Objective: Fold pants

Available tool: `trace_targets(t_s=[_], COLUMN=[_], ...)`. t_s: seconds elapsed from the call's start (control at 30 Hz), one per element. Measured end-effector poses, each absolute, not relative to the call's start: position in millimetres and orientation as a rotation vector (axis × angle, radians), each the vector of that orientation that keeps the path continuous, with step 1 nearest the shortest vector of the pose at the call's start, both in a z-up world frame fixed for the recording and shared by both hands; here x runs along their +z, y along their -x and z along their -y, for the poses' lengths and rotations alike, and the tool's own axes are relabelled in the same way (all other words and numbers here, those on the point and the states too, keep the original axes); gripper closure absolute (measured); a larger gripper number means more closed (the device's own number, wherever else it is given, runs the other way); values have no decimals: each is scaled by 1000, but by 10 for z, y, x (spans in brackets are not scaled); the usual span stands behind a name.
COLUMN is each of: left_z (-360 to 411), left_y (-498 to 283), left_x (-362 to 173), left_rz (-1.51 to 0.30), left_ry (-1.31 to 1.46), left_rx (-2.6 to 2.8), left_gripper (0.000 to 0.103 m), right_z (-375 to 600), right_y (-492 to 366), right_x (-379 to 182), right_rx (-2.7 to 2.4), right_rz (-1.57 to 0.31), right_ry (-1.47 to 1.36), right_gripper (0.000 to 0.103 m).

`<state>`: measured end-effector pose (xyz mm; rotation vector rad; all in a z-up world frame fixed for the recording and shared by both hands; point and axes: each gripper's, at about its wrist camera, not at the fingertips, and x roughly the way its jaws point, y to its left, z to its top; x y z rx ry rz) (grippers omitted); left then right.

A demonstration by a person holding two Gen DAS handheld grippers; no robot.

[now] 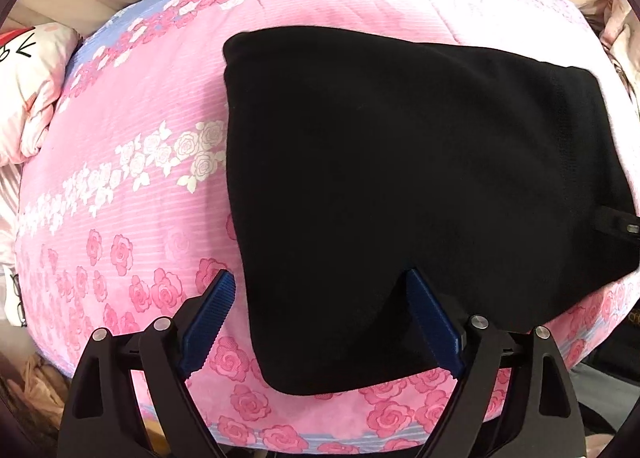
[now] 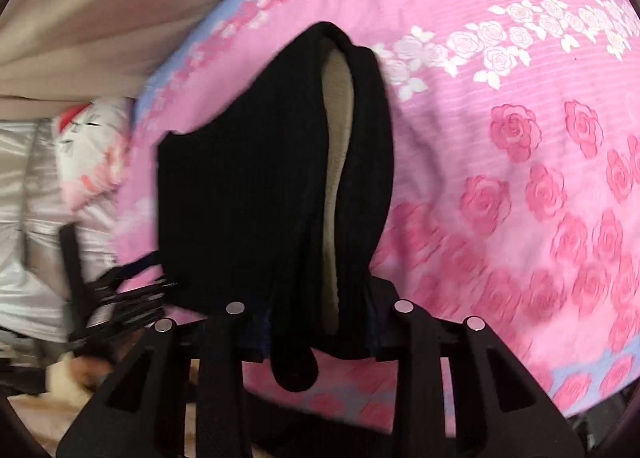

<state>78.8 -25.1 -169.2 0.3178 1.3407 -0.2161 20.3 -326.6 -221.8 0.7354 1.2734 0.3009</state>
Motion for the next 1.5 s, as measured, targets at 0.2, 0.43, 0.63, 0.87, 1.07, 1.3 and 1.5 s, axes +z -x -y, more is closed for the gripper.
trace_targets(t_s=[0.2, 0.43, 0.63, 0.87, 1.07, 1.3, 1.5], left_z=[219, 143, -30, -219, -320, -116, -38], left_y=[-650, -753, -954, -1199, -1287, -1338, -1289], left_x=[-1752, -1793, -1640, -1933, -2096, -2096, -2126], left_rz=[-1362, -1373, -1336, -1444, -1499, -1508, -1499], left_ry=[-293, -282, -171, 0, 129, 46, 37], left_rx=[-237, -253, -242, -312, -359, -432, -534], left_gripper=[16, 15, 16, 7, 5, 5, 7], right_z=[3275, 3470, 3736, 3457, 3288, 3129, 3110], right_y=[-129, -113, -145, -285, -254, -264, -243], right_x=[-2611, -2310, -2243, -2439, -2590, -2590, -2609], right_rx=[227, 141, 112, 158, 159, 197, 220], right_rz=[-1284, -1224, -1143, -1234, -1285, -1309, -1276], right_ry=[-730, -696, -811, -755, -731, -691, -744], right_gripper=[41, 24, 9, 9, 8, 7, 5])
